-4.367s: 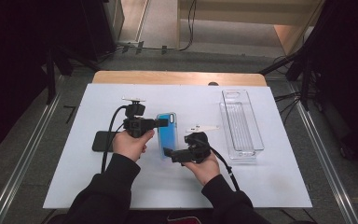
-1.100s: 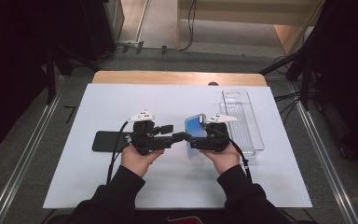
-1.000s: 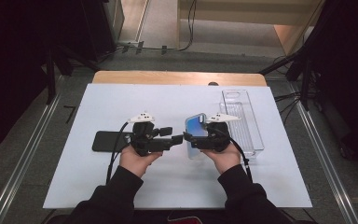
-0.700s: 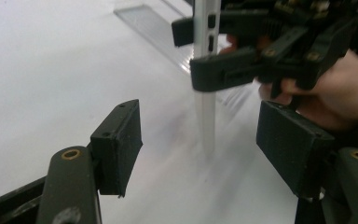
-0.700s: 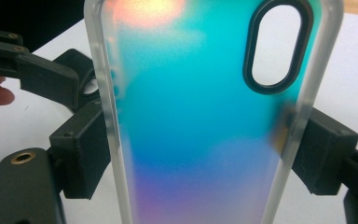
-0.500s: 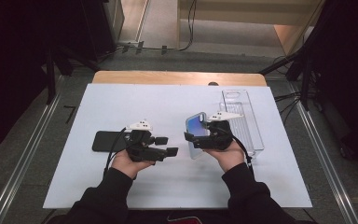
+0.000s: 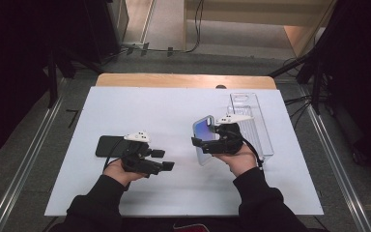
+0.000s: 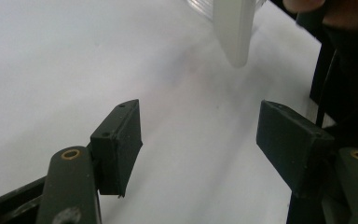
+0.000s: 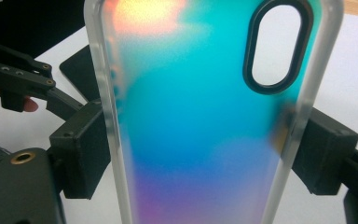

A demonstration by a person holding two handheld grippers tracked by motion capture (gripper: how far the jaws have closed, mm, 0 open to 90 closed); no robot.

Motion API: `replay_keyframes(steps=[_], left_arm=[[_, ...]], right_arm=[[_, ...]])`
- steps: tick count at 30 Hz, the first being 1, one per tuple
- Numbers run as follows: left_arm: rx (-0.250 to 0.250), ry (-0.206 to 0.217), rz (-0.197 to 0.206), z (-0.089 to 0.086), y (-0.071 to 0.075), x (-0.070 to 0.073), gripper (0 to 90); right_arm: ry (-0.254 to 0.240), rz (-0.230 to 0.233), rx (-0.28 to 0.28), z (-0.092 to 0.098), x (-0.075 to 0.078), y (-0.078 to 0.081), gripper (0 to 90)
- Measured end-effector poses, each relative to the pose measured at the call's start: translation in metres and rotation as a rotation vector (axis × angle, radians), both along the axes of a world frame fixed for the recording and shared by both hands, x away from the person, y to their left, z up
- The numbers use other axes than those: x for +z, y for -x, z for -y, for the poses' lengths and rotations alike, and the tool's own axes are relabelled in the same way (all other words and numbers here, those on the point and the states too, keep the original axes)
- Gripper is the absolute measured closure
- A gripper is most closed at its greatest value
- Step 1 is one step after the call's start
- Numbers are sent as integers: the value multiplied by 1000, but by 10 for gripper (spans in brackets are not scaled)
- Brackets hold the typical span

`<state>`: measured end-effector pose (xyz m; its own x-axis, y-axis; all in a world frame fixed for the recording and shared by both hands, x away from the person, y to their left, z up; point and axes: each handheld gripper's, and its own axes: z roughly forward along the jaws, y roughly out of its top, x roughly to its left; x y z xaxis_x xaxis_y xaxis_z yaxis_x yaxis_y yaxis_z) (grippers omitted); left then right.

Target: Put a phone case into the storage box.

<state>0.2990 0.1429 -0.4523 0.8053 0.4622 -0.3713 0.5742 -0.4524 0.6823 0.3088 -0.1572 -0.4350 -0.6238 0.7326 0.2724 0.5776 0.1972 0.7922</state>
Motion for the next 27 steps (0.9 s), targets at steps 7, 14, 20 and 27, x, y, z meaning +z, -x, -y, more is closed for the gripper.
replay_keyframes(steps=[7, 14, 20, 27], left_arm=[[5, -14, -12, -16, 3, -6, 312], [30, -22, -8, -32, 10, -8, 312], [57, -24, -15, -43, 12, -9, 311], [61, -42, -20, -47, 14, -10, 311]], right_arm=[[-2, -10, 7, 7, 4, -2, 153], [0, -14, 23, 15, 10, -2, 154], [10, -13, 32, 24, 19, -3, 153], [2, 7, 12, 37, 31, -4, 154]])
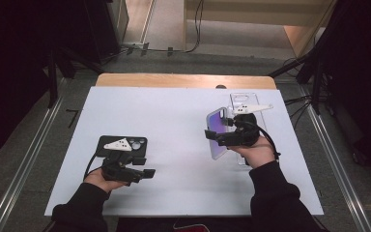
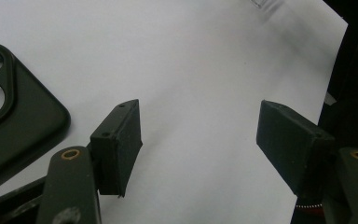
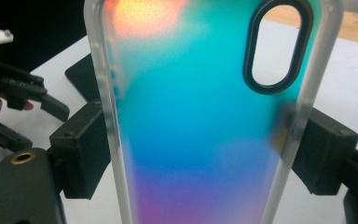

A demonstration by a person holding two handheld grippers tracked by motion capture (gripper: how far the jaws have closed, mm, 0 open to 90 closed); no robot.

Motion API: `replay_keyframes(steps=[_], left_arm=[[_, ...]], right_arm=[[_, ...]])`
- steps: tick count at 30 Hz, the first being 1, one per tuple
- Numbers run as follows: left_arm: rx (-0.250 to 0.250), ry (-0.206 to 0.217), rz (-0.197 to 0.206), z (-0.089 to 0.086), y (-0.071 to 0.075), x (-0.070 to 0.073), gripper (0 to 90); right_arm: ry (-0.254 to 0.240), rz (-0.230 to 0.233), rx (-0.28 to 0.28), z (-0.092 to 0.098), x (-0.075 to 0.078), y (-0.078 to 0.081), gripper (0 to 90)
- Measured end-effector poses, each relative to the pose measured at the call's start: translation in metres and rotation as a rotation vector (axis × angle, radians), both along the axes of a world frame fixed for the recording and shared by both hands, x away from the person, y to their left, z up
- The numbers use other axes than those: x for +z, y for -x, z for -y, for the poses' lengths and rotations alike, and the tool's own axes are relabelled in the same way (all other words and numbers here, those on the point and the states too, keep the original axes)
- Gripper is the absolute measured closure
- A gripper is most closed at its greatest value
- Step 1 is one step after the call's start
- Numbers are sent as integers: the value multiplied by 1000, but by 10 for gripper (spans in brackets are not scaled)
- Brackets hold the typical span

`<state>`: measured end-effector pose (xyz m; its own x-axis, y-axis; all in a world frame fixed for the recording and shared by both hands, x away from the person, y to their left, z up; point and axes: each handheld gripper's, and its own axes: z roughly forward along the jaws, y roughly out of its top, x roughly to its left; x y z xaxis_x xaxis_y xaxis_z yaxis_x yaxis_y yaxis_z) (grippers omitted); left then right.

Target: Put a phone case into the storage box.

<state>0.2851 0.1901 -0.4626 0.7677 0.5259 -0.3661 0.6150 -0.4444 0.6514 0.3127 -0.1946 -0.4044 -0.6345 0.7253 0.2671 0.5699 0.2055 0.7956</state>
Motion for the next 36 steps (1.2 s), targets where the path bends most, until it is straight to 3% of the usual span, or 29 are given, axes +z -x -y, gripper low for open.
replay_keyframes(steps=[10, 20, 25, 31, 36], left_arm=[[16, 3, -5, -2, 1, -1, 311], [33, 0, -13, -4, 2, 0, 310], [42, -2, -11, -5, 2, -1, 310], [51, -8, -1, -5, 1, 0, 310], [51, -9, -1, -5, 1, 0, 310]], right_arm=[[-19, 31, -75, 25, 17, -2, 154], [-29, 52, -185, 45, 23, -7, 154], [11, 86, -258, 53, 23, -9, 155], [-4, 103, -343, 66, 21, -14, 154], [19, 105, -393, 73, 18, -25, 154]])
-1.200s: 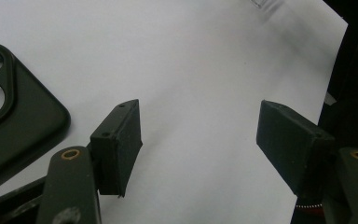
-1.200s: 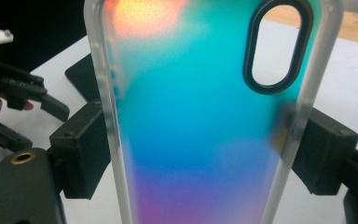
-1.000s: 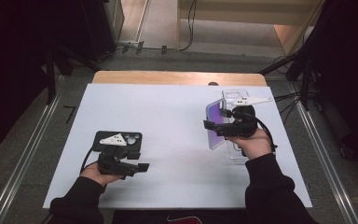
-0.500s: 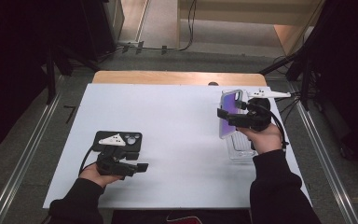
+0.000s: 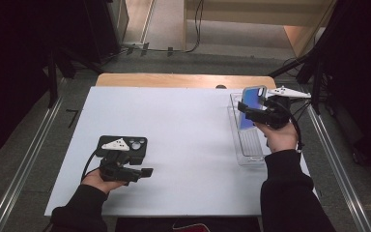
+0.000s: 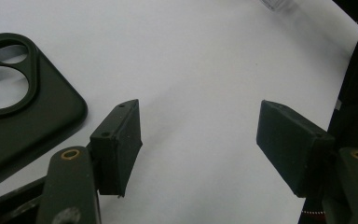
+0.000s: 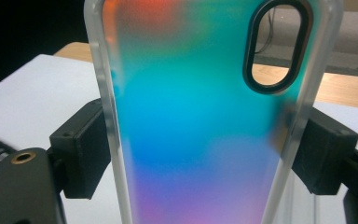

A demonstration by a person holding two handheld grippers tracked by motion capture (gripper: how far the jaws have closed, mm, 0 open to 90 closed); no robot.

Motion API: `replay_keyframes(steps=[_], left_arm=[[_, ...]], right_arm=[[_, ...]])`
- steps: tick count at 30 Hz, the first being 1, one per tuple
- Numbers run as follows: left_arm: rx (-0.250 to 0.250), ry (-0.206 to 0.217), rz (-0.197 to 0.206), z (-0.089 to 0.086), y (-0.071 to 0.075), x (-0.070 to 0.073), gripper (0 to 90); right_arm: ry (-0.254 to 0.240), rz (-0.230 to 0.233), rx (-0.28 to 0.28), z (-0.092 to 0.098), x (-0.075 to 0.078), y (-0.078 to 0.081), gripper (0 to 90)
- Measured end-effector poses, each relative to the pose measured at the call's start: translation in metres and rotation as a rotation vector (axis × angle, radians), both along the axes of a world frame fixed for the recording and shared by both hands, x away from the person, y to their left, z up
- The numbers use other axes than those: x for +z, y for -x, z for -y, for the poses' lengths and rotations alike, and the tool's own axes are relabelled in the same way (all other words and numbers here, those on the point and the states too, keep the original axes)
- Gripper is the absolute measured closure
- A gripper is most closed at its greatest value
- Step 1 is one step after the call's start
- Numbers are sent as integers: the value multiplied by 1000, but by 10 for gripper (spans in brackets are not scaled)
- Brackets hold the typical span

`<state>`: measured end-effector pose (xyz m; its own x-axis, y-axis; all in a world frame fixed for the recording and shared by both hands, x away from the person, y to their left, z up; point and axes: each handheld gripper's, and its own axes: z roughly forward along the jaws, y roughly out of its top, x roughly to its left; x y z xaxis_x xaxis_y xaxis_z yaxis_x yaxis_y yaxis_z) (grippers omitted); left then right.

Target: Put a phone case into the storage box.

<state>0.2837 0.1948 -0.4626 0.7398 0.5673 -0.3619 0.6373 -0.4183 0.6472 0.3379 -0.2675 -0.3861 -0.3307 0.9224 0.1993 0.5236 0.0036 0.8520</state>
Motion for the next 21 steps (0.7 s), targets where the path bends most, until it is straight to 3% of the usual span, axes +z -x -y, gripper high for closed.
replay_keyframes(steps=[9, 21], left_arm=[[8, 4, -4, -1, -1, 1, 310], [10, 6, -8, -1, -2, -1, 310]], right_arm=[[-10, -16, -41, 6, 0, -31, 154], [28, -28, -103, 11, 1, -66, 154]])
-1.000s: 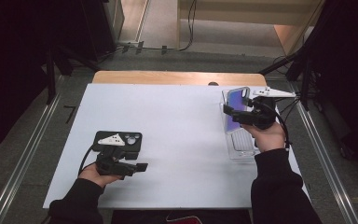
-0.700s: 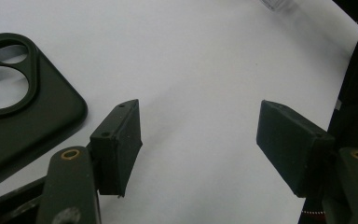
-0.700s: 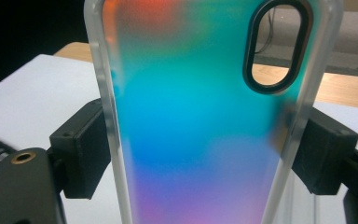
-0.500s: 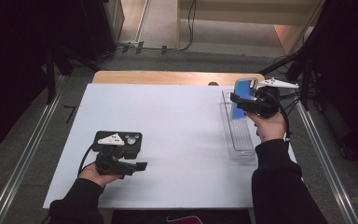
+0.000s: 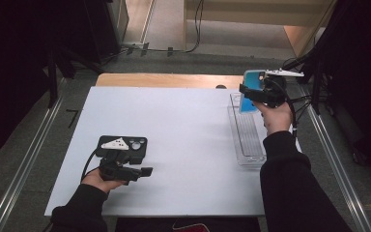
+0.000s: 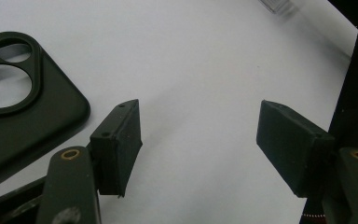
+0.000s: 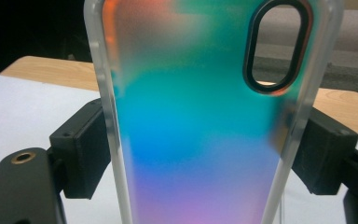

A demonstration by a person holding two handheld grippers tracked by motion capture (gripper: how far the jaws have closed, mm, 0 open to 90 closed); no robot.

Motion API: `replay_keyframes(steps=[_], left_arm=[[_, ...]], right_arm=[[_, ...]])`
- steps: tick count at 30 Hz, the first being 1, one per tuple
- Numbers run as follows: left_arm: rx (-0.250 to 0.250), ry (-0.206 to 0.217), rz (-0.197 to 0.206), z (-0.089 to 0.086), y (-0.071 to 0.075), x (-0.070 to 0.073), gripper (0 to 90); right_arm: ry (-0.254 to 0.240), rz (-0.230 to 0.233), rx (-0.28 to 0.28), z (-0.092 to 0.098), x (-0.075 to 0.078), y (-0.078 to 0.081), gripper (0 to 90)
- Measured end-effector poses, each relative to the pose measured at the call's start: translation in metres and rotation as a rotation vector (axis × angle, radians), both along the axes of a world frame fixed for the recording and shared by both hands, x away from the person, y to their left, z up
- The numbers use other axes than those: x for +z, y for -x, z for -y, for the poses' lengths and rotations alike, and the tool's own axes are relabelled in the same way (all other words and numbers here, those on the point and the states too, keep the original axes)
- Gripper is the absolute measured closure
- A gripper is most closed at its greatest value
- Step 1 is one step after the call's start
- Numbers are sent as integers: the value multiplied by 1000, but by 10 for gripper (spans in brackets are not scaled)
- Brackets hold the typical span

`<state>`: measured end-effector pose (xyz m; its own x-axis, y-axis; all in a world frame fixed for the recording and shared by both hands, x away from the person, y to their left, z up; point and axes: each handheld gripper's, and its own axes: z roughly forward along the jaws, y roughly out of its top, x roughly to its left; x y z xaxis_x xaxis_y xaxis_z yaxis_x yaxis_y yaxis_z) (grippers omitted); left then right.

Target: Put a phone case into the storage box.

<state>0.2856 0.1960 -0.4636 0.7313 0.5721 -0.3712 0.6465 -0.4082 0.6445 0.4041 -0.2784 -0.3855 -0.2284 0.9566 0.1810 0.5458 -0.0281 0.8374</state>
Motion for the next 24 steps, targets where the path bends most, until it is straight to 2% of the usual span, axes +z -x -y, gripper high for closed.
replay_keyframes(steps=[4, 7, 14, 18, 22, 24], left_arm=[[-3, -1, -1, 0, 0, 0, 310], [0, 1, -1, 0, 0, 0, 310], [-3, 0, 0, 0, -1, 0, 310], [0, 5, -2, 0, -1, 0, 310], [-3, 6, -1, -1, -1, 0, 310], [-4, 8, -2, -1, -1, 0, 310]], right_arm=[[-5, -16, -18, 2, -6, -12, 154], [18, -26, -29, 3, -11, -20, 153], [27, -48, -32, 0, -24, -37, 153], [28, -45, -42, -1, -33, -44, 152], [39, -55, -59, -3, -43, -52, 150], [62, -60, -73, -4, -48, -55, 150]])
